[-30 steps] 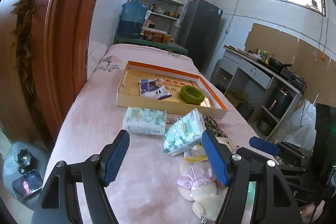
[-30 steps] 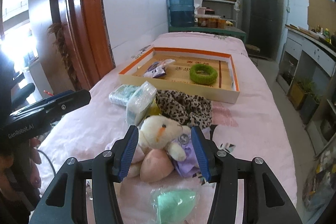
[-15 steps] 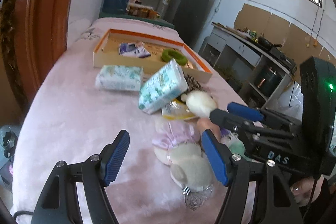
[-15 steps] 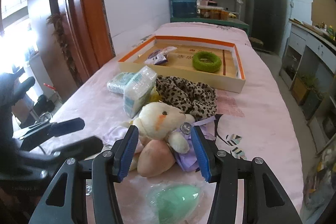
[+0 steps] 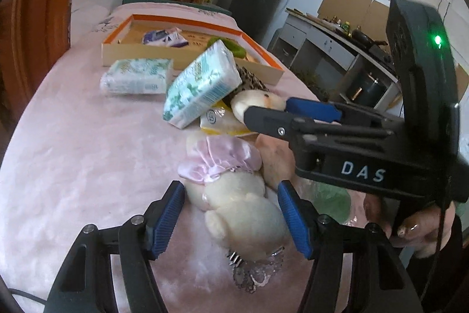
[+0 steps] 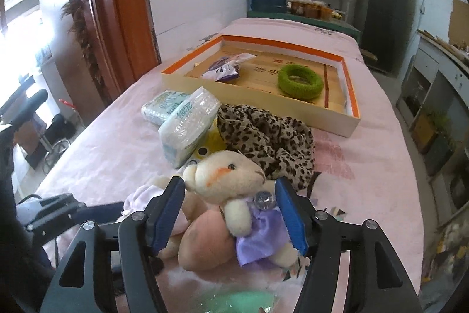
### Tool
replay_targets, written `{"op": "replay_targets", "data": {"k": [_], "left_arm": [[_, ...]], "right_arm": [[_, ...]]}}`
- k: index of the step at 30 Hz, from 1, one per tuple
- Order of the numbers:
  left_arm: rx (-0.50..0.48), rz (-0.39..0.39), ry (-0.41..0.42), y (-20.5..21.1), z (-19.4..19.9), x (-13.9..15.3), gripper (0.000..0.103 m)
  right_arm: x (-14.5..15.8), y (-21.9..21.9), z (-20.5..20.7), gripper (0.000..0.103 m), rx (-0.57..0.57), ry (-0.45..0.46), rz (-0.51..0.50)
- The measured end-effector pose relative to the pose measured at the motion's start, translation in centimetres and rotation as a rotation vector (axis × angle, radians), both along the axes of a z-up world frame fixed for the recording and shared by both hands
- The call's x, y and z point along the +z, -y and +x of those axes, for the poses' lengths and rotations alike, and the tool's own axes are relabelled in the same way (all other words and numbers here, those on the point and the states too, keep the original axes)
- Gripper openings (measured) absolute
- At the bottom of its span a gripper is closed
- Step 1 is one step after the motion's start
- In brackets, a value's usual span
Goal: Organize soft objects
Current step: 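Grasp the pink-bonnet bunny with left tool while right tool grasps the purple-dress teddy, then carry the bunny and teddy over the box and lower them inside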
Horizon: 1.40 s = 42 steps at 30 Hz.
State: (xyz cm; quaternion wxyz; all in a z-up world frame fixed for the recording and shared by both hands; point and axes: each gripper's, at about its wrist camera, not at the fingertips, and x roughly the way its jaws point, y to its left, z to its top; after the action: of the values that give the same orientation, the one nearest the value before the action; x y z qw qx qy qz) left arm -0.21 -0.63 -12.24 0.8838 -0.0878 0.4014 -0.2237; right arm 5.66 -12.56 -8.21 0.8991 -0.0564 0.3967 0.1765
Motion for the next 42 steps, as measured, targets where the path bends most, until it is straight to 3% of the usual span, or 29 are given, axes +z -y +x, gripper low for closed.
{"op": "replay_targets", "data": {"k": [6,9,11,14,25,32,42], "left_arm": [[0.003,0.006,-0.002,0.3,0.1,-0.4,0.064],[0.008,-0.005,0.002,0.1,-0.1,-0.5,0.056],[0.013,-0.028,-0.001,-0.3,-0.2,-0.6,0.048],[0.022,-0.054,-0.007,-0.8,0.0,-0.6,0.046],[0.021,-0.058,0.056,-0.7,-0.6,0.7,0.044],[0.032,-0.076,0.144,-1.3,-1.3,3.0,0.044],[0.061,-0.068,0.195,-2.3,-0.8,5.4,0.044]], "right_arm": [[-0.5,-0.5,0.4,0.067,0.015,-0.013,-0.013],[-1.0,-0.5,1.0,0.067,0.004,-0.034,-0.03],[-1.0,0.0,1.1,0.058,-0.008,-0.037,-0.017],[-0.6,1.2,1.1,0.049,-0.021,-0.042,0.058],[1.0,2.5,-0.3,0.049,-0.02,-0.025,0.139],[3.4,2.7,-1.5,0.049,-0.009,0.035,0.15],[6.1,3.3,-2.0,0.049,-0.003,0.104,0.14]]}}
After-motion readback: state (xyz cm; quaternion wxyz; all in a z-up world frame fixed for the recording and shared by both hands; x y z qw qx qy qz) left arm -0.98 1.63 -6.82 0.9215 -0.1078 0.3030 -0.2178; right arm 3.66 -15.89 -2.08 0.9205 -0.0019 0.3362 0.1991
